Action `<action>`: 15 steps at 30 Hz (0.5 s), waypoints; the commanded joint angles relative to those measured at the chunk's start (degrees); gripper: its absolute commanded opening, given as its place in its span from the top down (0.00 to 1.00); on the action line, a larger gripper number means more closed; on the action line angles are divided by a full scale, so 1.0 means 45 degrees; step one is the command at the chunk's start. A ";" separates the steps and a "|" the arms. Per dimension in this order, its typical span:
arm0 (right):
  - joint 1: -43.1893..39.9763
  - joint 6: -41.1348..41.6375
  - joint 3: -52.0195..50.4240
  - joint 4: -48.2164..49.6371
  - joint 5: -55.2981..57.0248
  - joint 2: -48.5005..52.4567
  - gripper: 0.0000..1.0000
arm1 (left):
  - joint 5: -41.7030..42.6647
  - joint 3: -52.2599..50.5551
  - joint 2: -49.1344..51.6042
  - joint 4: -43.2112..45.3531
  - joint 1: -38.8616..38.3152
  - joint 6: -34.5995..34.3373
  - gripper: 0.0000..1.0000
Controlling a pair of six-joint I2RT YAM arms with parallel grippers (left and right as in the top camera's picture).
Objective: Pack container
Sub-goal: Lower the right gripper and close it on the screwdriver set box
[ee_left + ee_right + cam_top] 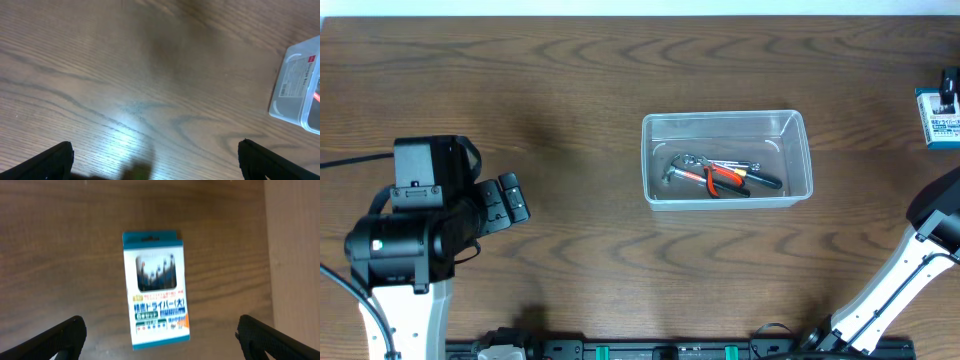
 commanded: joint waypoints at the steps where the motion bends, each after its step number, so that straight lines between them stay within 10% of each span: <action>1: -0.0063 0.0291 0.0102 0.0083 -0.0903 0.0461 0.01 | -0.0049 0.0180 0.0204 -0.0209 0.0039 -0.0175 0.02; 15: -0.0398 0.0816 0.0102 0.0515 -0.1214 0.1511 0.01 | -0.0053 0.0180 0.0466 -0.0772 0.0039 -0.0170 0.02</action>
